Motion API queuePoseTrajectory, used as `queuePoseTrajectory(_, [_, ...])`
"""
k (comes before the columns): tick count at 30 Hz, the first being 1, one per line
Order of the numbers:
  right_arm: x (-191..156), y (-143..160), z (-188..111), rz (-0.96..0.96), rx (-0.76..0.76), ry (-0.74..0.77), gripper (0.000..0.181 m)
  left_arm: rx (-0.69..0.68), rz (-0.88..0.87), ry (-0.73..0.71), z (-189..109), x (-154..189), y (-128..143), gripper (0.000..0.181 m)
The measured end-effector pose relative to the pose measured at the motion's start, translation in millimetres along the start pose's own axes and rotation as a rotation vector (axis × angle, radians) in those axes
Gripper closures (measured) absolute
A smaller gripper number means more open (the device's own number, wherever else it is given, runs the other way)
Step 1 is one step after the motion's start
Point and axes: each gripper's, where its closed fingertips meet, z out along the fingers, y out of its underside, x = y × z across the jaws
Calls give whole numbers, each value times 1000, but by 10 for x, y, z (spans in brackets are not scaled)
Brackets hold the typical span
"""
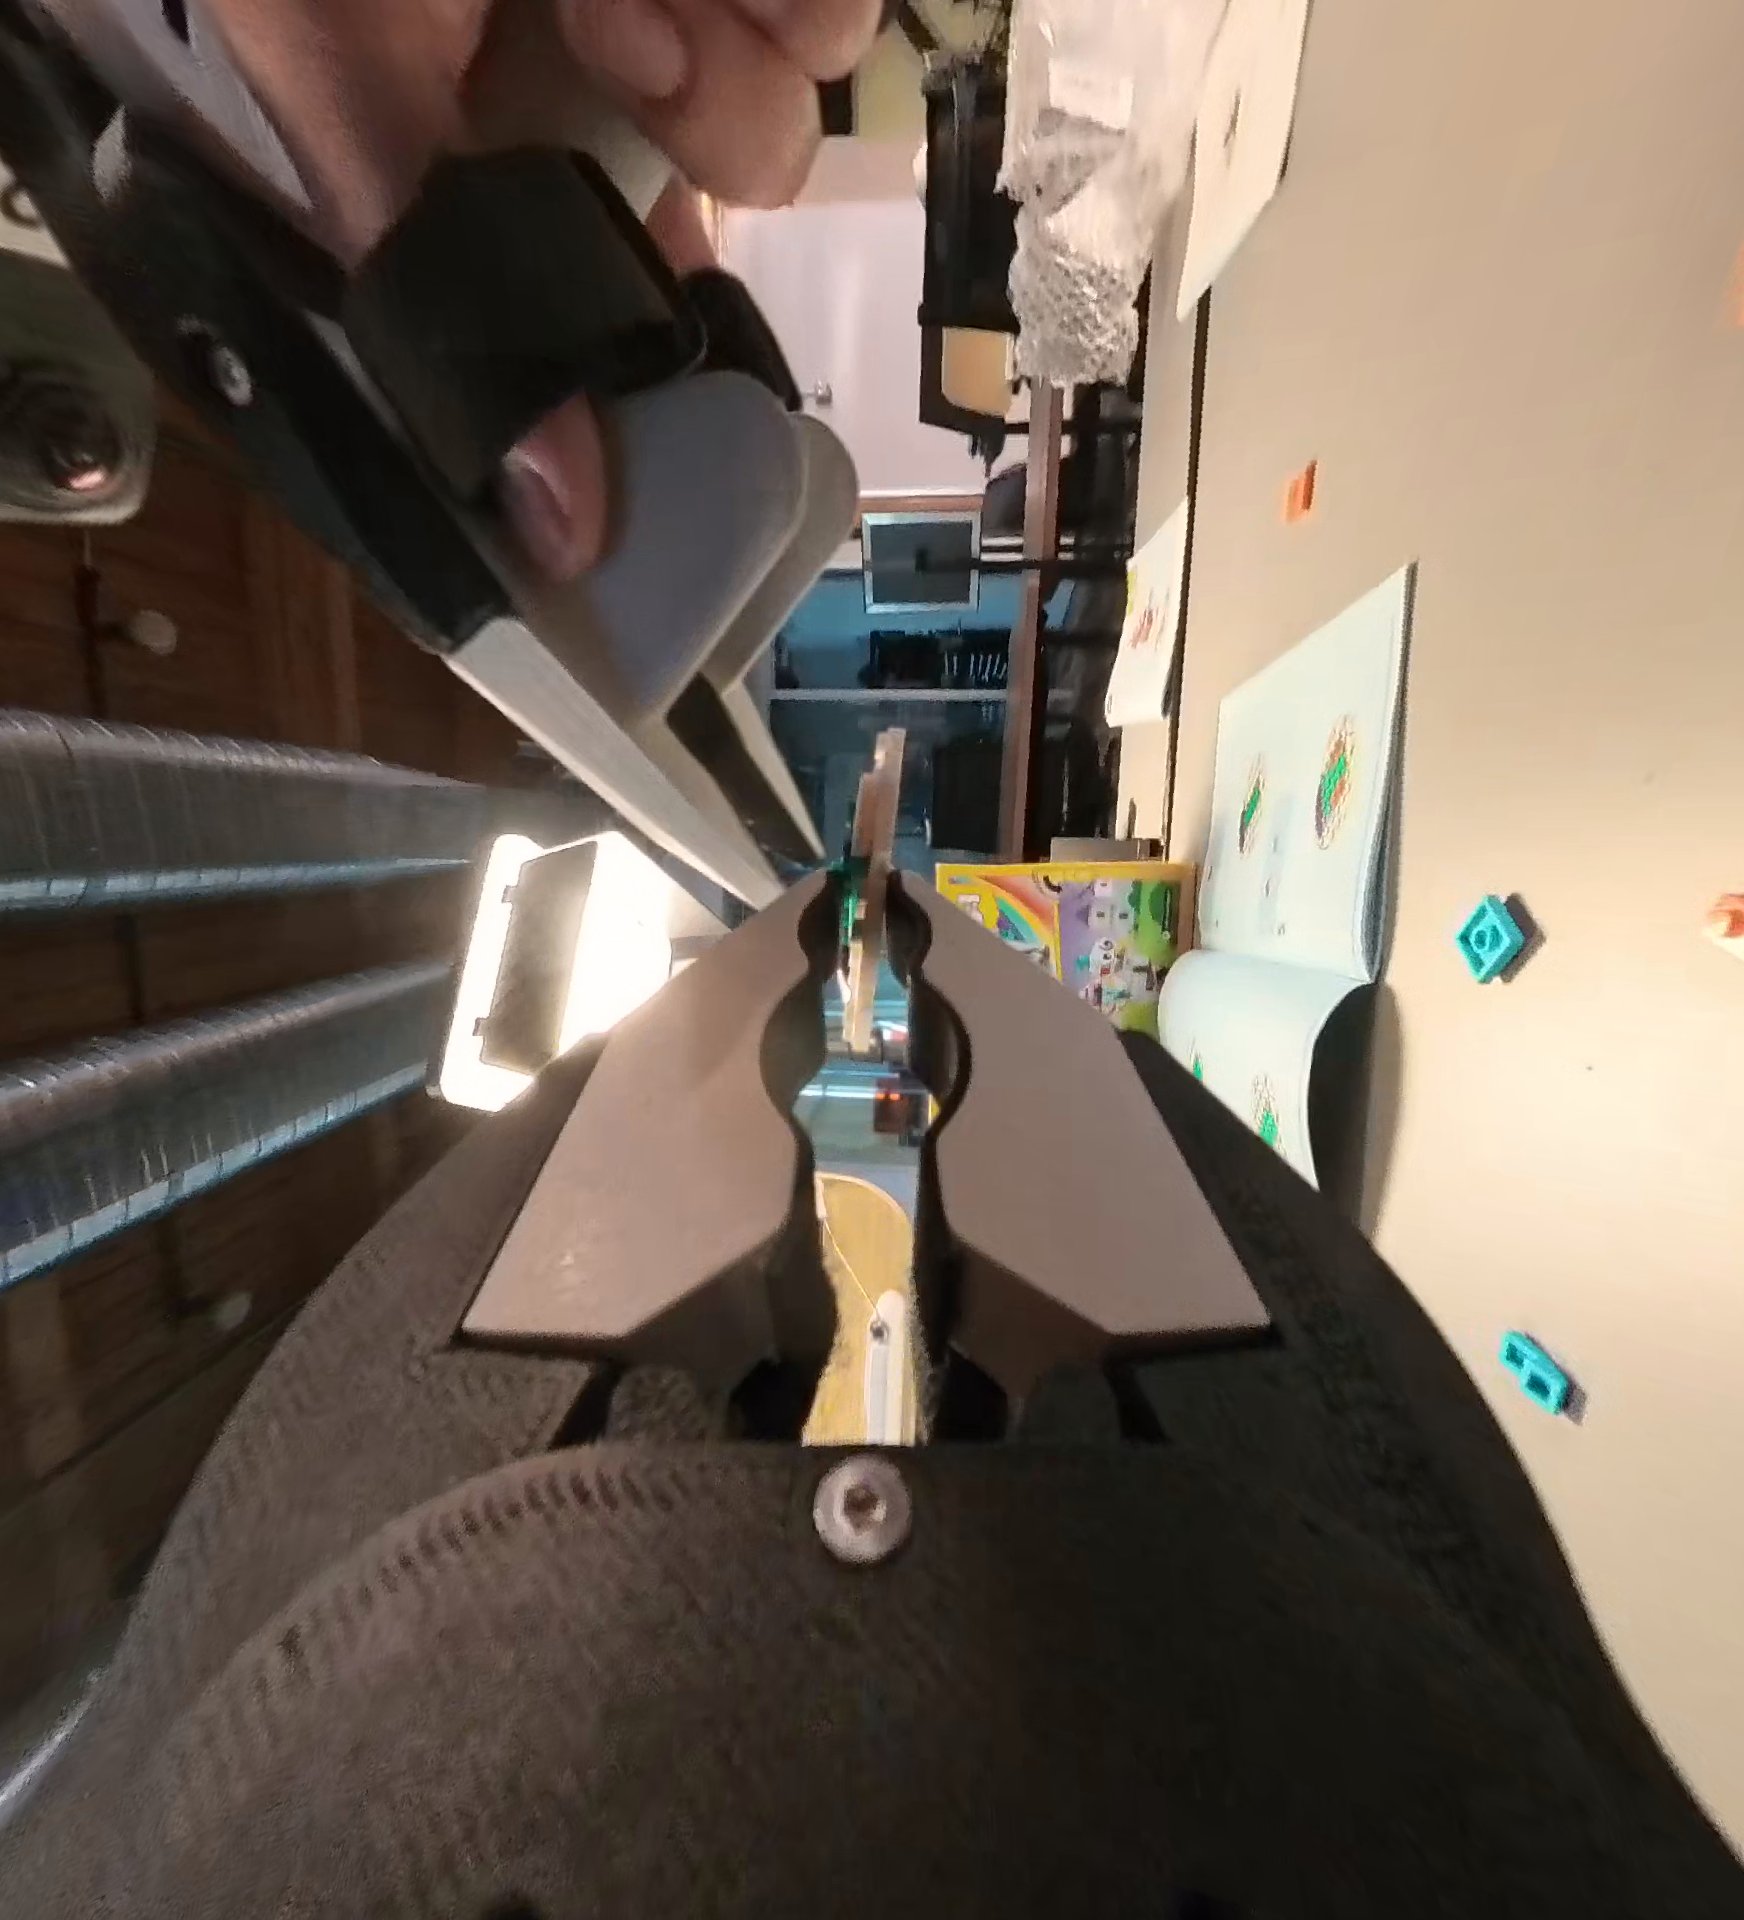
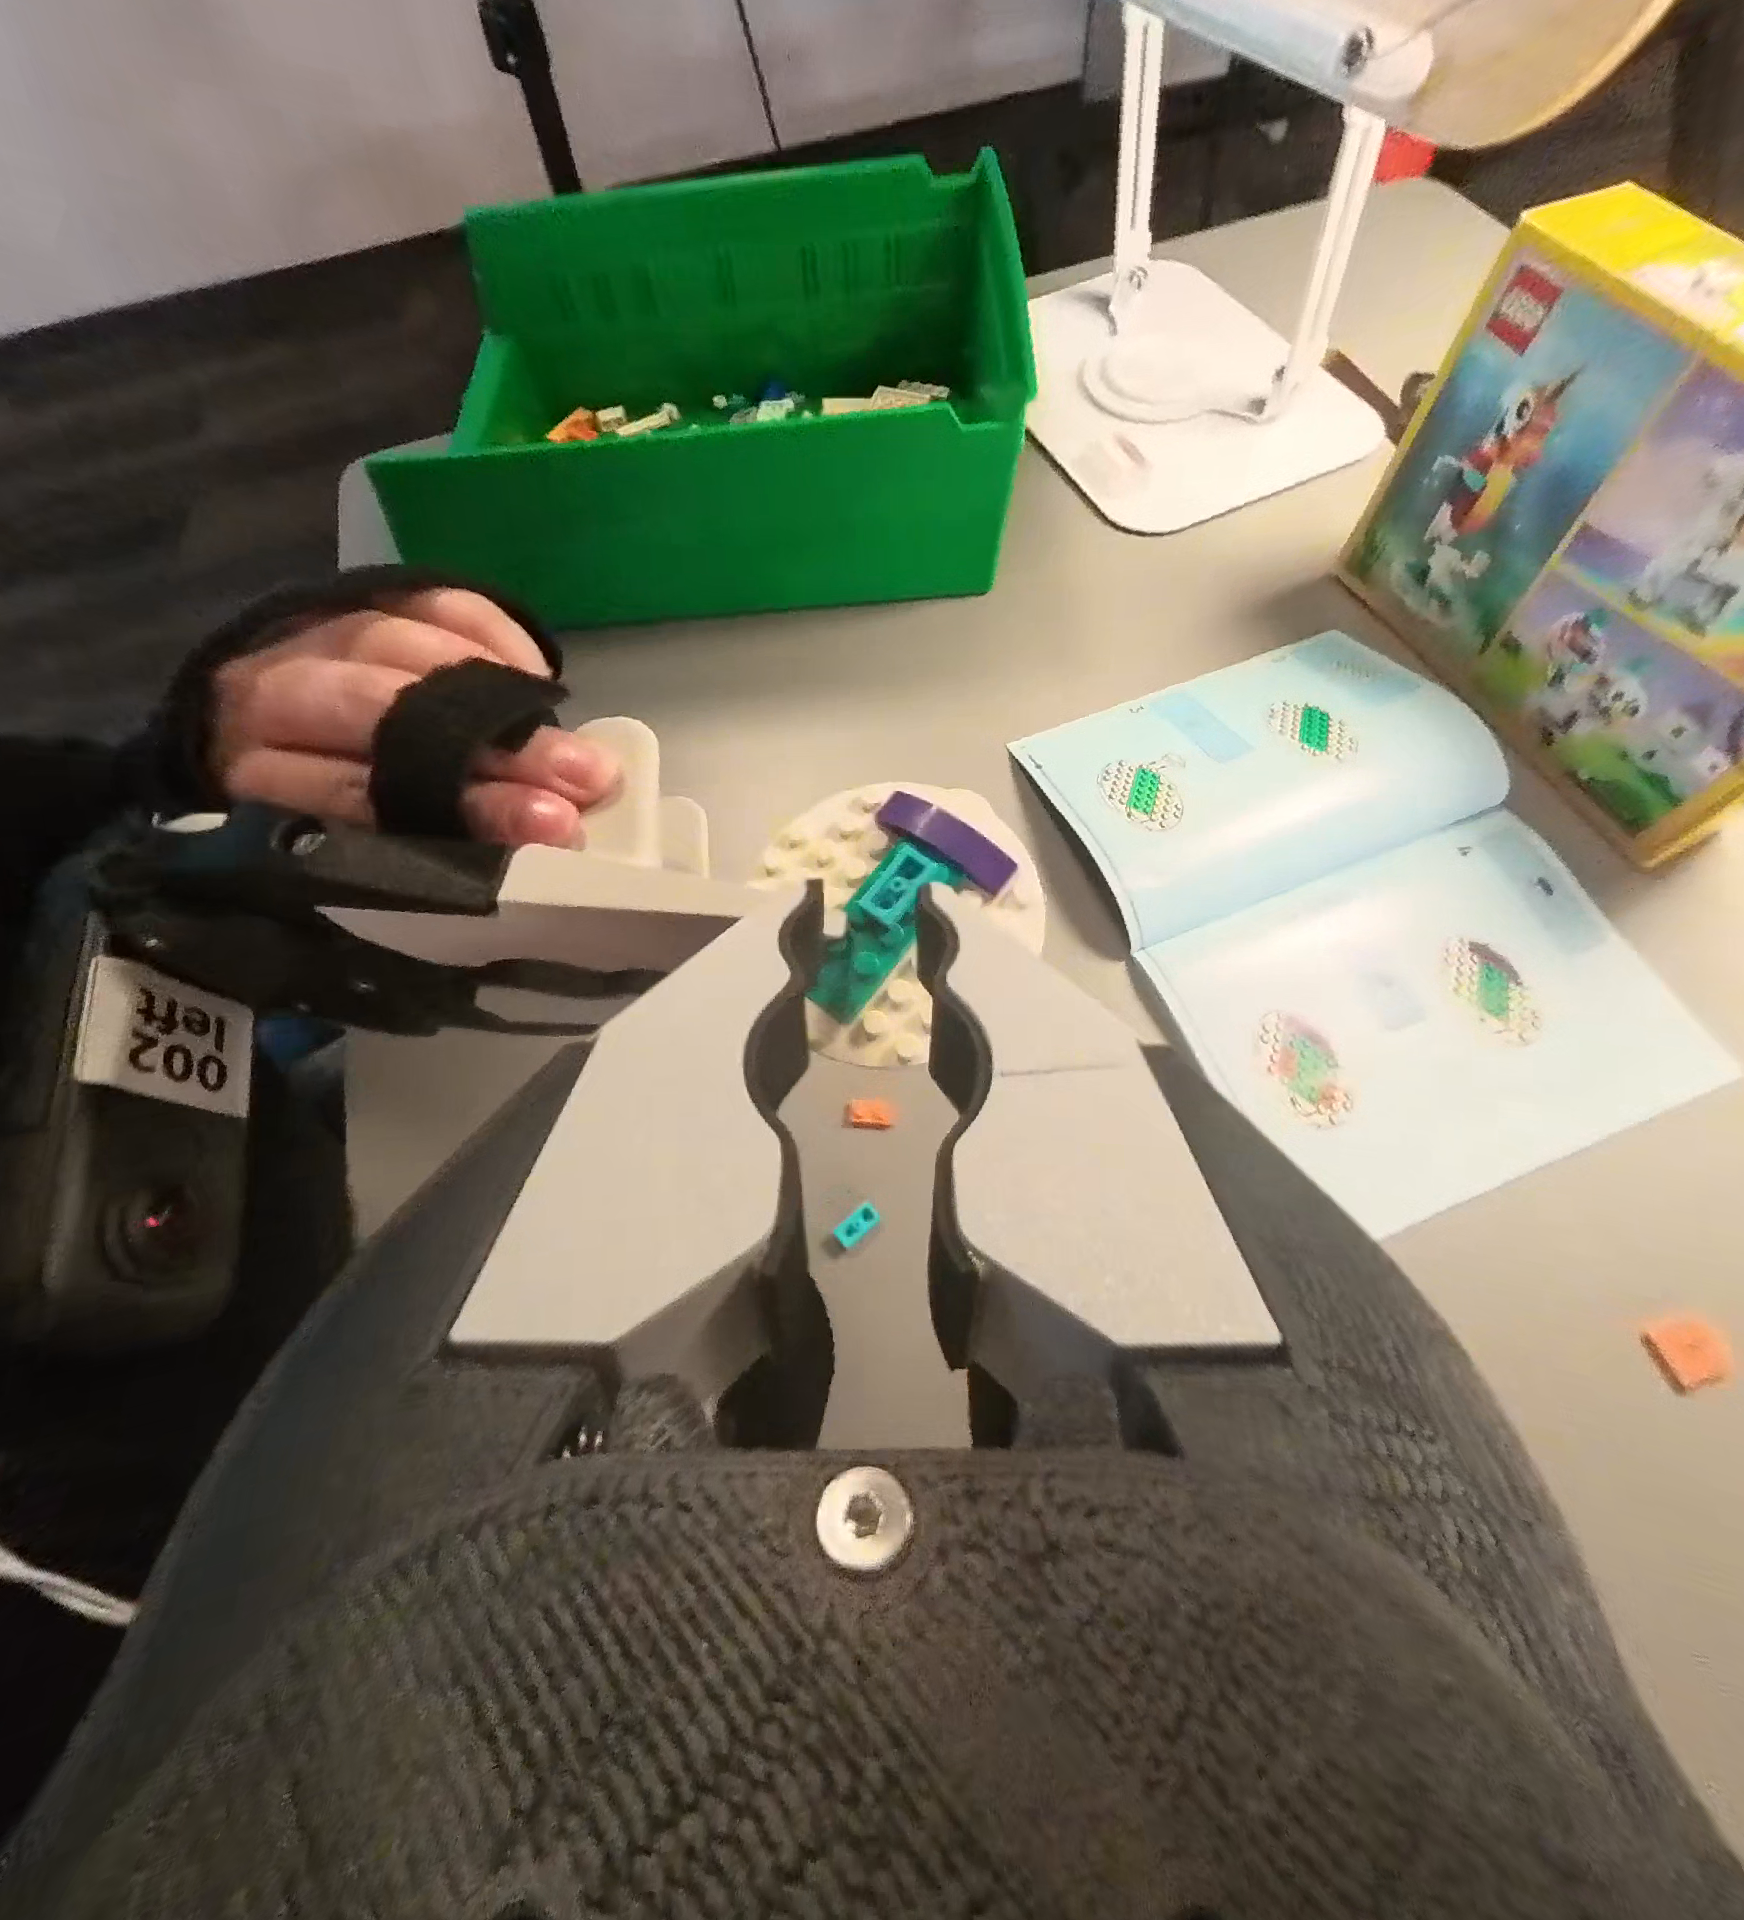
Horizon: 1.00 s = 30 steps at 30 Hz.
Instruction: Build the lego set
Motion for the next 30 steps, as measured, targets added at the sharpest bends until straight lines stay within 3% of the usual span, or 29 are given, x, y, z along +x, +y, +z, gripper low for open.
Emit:
queuePoseTrajectory(9, [101, 112, 99, 34, -67, 47, 160, -27, 68, 3, 64, 90, -43, 174])
queuePoseTrajectory(25, [242, 204, 158, 12, -194, 84, 170, -49, 170, 20, 126, 223, -56, 174])
queuePoseTrajectory(30, [265, 225, 152, 22, -189, 94, 165, -53, 162, 20, 121, 217, -51, 174])
